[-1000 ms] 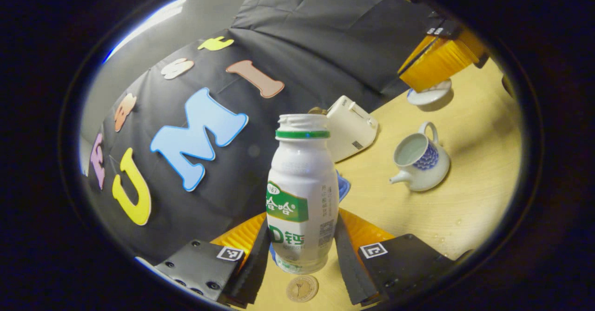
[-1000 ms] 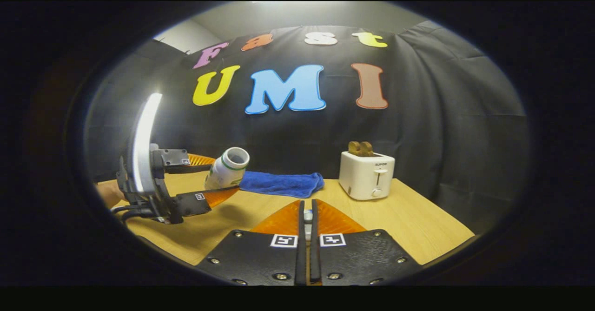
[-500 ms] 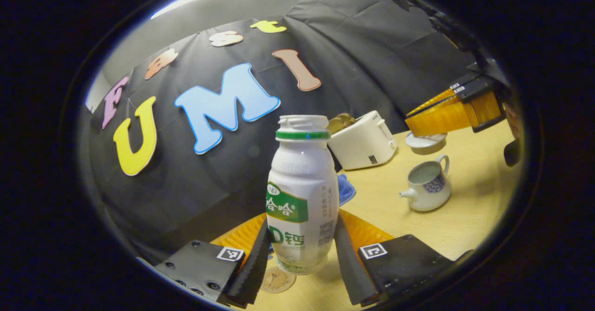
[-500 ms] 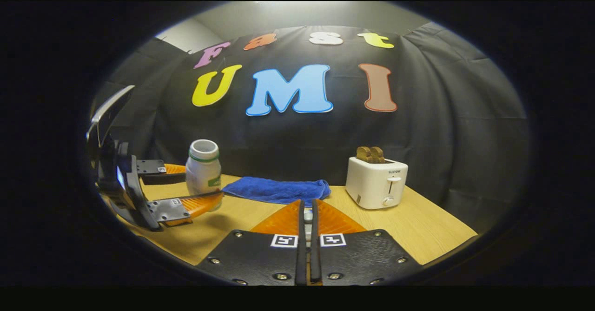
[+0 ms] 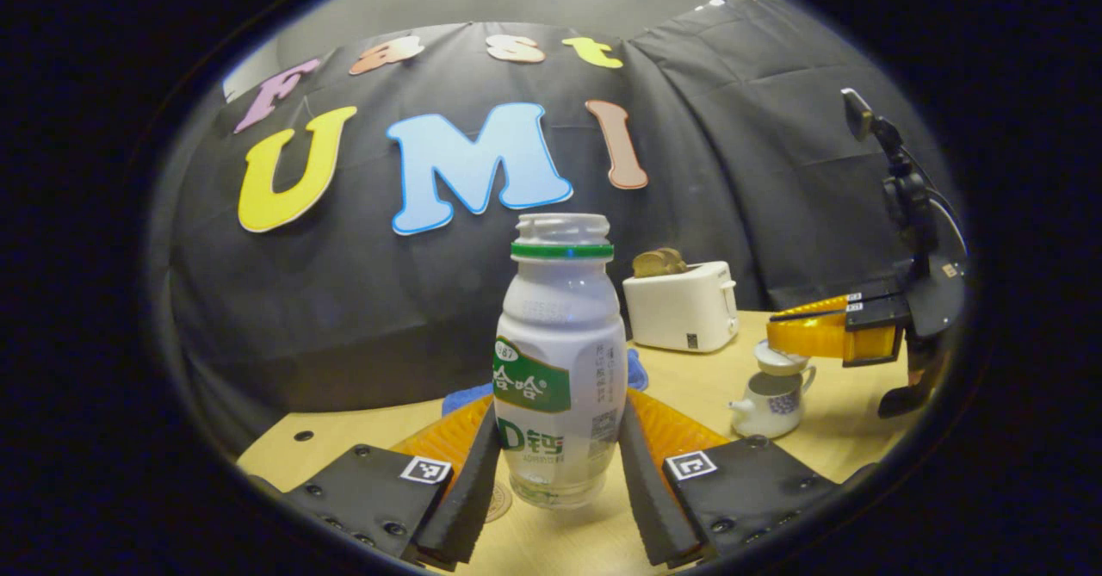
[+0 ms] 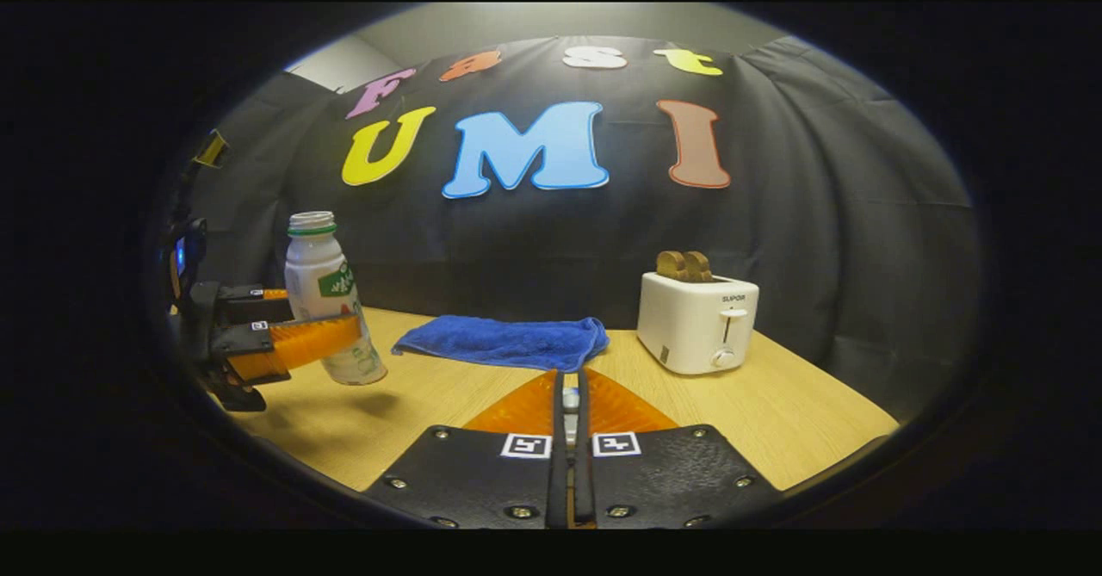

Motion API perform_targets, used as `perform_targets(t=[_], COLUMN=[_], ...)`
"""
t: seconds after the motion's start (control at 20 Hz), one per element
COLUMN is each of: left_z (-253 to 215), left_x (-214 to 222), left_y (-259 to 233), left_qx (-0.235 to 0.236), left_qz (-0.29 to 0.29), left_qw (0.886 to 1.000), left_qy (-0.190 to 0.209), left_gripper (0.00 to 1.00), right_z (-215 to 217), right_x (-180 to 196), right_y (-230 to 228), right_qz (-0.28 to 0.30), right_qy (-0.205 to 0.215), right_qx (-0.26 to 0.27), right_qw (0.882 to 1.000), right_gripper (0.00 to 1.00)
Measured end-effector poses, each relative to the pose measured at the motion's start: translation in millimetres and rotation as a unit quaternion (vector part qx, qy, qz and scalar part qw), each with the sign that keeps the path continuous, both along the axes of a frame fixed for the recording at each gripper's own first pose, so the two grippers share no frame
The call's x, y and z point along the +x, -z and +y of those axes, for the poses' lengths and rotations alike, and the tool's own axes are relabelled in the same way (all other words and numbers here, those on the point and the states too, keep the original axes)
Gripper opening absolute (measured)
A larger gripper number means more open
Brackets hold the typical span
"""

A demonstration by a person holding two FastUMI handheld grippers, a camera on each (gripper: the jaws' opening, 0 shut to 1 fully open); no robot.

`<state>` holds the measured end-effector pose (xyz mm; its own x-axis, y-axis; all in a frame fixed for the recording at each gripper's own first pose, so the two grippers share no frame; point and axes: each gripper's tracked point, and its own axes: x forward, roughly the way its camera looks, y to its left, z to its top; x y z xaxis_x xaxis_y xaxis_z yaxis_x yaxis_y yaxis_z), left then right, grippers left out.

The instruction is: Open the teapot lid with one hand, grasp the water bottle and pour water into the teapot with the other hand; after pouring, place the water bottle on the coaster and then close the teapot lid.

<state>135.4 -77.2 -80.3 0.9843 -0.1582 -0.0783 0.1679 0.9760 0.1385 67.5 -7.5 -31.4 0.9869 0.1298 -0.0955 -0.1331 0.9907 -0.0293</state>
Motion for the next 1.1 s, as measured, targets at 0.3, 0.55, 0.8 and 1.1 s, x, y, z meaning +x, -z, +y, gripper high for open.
perform_targets(t=[0.3, 0.55, 0.8, 1.1], left_z=[38.0, 49.3, 55.9, 61.5], left_x=[-1.3, -2.8, -0.7, 1.3], left_y=[2.9, 5.5, 8.1, 16.3], left_qx=[-0.033, -0.041, -0.051, -0.049], left_qz=[0.004, 0.007, 0.01, 0.018], left_qw=[0.998, 0.997, 0.996, 0.996], left_qy=[-0.05, -0.063, -0.069, -0.076], left_gripper=[0.76, 0.76, 0.76, 0.78], right_z=[2.4, 2.2, 0.9, -13.0], right_x=[4.2, 11.0, 9.3, 6.6], right_y=[15.3, 29.7, 37.4, 35.6], right_qz=[0.01, 0.023, 0.028, 0.016], right_qy=[-0.002, -0.003, 0.003, 0.034], right_qx=[-0.001, 0.009, 0.015, 0.012], right_qw=[1.0, 1.0, 0.999, 0.999], right_gripper=[0.03, 0.03, 0.03, 0.62])
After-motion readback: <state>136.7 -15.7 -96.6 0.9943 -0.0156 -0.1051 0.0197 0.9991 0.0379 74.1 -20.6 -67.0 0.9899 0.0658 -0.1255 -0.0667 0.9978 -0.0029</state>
